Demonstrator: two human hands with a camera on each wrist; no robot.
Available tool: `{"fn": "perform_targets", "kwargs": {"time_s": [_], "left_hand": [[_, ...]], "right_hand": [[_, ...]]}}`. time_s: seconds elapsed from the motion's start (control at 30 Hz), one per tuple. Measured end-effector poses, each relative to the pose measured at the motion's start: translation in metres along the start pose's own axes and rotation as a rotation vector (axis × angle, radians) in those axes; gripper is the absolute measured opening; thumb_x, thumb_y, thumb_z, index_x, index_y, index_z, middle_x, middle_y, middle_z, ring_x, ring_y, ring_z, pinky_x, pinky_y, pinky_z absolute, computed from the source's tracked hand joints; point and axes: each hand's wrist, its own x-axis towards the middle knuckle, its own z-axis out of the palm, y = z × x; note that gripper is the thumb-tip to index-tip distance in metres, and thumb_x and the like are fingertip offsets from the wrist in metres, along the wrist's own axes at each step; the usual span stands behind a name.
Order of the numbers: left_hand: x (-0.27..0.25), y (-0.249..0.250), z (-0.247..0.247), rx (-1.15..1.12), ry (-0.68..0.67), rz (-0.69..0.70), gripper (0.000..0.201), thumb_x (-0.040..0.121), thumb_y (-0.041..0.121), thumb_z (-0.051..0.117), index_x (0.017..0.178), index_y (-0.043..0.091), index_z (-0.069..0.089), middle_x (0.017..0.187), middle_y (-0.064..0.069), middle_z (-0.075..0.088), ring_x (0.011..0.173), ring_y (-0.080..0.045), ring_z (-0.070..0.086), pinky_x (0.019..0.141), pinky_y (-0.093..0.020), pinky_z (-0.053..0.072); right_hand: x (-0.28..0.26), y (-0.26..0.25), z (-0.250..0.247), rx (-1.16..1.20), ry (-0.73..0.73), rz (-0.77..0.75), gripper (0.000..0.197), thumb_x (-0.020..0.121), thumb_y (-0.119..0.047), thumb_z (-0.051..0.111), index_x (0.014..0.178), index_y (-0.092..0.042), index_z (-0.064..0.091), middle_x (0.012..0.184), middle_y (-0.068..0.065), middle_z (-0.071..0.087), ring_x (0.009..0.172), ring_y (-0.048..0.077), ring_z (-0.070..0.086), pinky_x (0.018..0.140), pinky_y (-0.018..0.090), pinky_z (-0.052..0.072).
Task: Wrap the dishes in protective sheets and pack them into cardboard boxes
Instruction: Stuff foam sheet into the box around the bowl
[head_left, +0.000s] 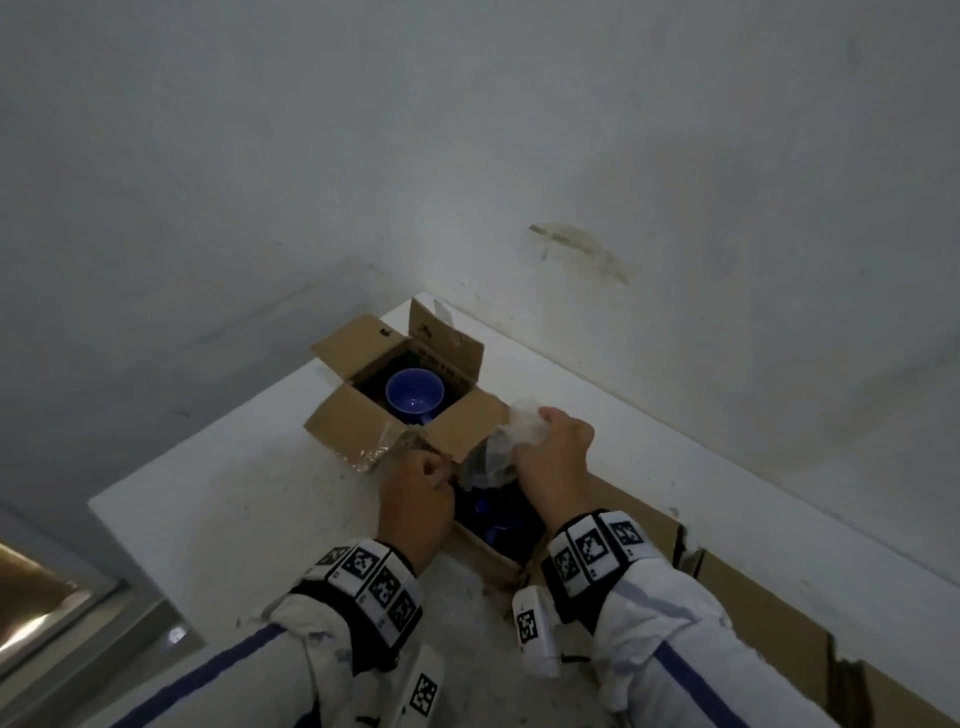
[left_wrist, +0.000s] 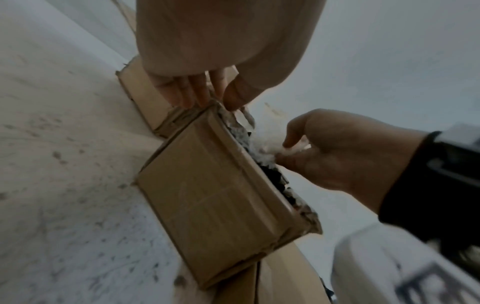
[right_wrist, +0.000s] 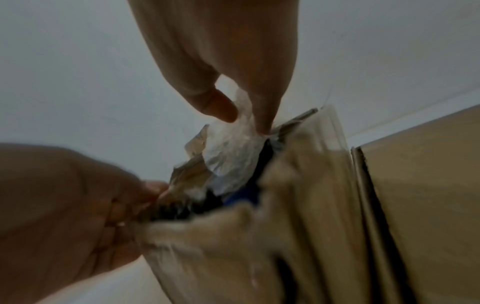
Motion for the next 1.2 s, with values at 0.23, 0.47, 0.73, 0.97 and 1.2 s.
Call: {"fn": "perform_targets", "kwargs": {"time_s": [0.23, 0.47, 0.73, 0.97, 1.2], "left_hand": [[0.018, -0.014, 0.007, -0.019, -0.191, -0.048, 0.014, 0.091, 0.018, 0.05, 0.08, 0.017, 0.059, 0.07, 0.0, 0.057, 0.065, -0.016, 0.053, 0.061, -0.028, 0.04], [0.021, -0.013, 0.011, -0.06, -0.145, -0.086, 0.011, 0.089, 0.014, 0.049, 0.079, 0.017, 0.054, 0.083, -0.004, 0.058, 0.078, -0.022, 0.056, 0.075, -0.035, 0.046], [0.019, -0.009, 0.011, -0.03, -0.111, -0.069, 0.015, 0.091, 0.013, 0.049, 0.08, 0.022, 0.053, 0.088, -0.001, 0.058, 0.087, -0.022, 0.056, 0.084, -0.038, 0.048], [0.018, -0.012, 0.012, -0.02, -0.17, -0.023, 0.011, 0.091, 0.009, 0.048, 0.084, 0.017, 0.053, 0.087, -0.006, 0.059, 0.083, -0.024, 0.057, 0.078, -0.039, 0.048], [0.028, -0.023, 0.027, 0.179, -0.256, -0.029, 0.028, 0.07, 0.019, 0.067, 0.092, 0.013, 0.05, 0.084, -0.003, 0.054, 0.075, -0.024, 0.056, 0.061, -0.029, 0.042]], "right_hand": [[0.011, -0.005, 0.002, -0.748, -0.152, -0.263, 0.028, 0.087, -0.016, 0.055, 0.114, -0.011, 0.052, 0.117, 0.012, 0.053, 0.104, 0.029, 0.057, 0.074, 0.028, 0.039], [0.019, -0.01, 0.004, -0.82, -0.438, -0.303, 0.027, 0.09, -0.014, 0.052, 0.114, -0.007, 0.061, 0.106, 0.012, 0.05, 0.111, 0.031, 0.054, 0.085, 0.026, 0.041], [0.018, -0.025, 0.003, -1.227, -0.841, -0.22, 0.056, 0.094, -0.028, 0.054, 0.143, -0.006, 0.038, 0.148, 0.015, 0.035, 0.135, 0.031, 0.036, 0.109, 0.037, 0.036], [0.016, -0.036, -0.009, -1.093, -0.851, -0.228, 0.051, 0.095, -0.022, 0.054, 0.141, -0.006, 0.04, 0.143, 0.014, 0.042, 0.129, 0.029, 0.043, 0.101, 0.031, 0.038], [0.014, -0.028, -0.006, -1.062, -0.805, -0.259, 0.063, 0.092, -0.023, 0.059, 0.146, -0.006, 0.03, 0.147, 0.016, 0.033, 0.132, 0.03, 0.039, 0.105, 0.035, 0.039]]}}
